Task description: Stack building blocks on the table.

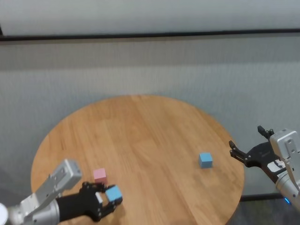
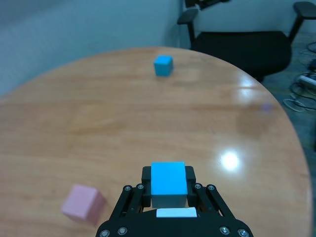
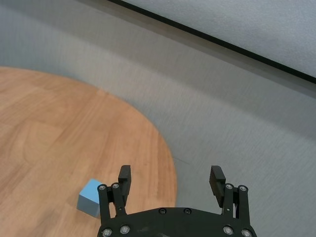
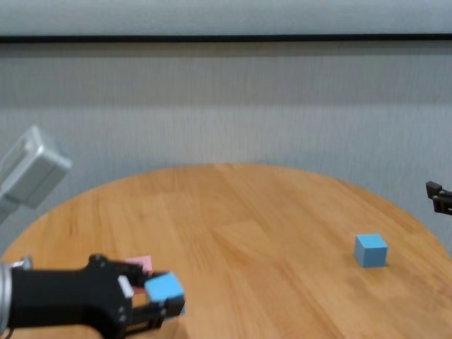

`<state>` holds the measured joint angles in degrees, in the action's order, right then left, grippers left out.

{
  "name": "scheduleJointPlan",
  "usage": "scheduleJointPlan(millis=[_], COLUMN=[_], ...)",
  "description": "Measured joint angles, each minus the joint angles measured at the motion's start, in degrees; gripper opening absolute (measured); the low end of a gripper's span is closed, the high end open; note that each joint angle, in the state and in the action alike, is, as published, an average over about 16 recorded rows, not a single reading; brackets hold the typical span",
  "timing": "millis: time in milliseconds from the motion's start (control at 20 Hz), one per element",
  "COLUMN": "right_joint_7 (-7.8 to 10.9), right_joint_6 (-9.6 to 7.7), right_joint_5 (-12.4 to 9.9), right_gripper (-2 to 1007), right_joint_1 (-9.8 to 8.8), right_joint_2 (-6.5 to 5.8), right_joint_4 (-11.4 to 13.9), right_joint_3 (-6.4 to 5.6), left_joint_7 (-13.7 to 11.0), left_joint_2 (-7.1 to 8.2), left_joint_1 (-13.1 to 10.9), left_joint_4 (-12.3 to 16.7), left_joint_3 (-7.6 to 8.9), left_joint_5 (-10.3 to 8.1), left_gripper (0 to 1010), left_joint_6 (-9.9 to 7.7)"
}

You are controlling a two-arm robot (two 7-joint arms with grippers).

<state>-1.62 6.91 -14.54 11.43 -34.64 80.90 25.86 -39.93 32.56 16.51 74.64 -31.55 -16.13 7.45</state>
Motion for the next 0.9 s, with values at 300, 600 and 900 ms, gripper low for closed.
scheduleJointPlan(millis=[300, 600, 900], right_joint_7=[0.00, 0.00, 0.00], right_joint_6=[0.00, 0.00, 0.00], right_joint_5=[0.0, 0.0, 0.0], right_gripper=[1003, 1003, 1003], right_joint_1=[0.00, 0.00, 0.00], right_joint_2=[0.00, 0.00, 0.00], right_joint_4=[0.0, 0.0, 0.0], right_joint_3=[0.00, 0.00, 0.00], left_joint_7=[2.5, 4.1, 4.9], left_joint_2=[-2.93, -6.67, -10.18], left_joint_1=[2.8, 6.0, 9.0], left_joint_4=[-0.4, -2.6, -5.9], left_joint_3=[-0.33, -1.35, -2.40], left_joint_5=[2.54, 5.24, 7.27], left_gripper=[394, 394, 394], left_joint_6=[-1.17, -1.73, -1.67])
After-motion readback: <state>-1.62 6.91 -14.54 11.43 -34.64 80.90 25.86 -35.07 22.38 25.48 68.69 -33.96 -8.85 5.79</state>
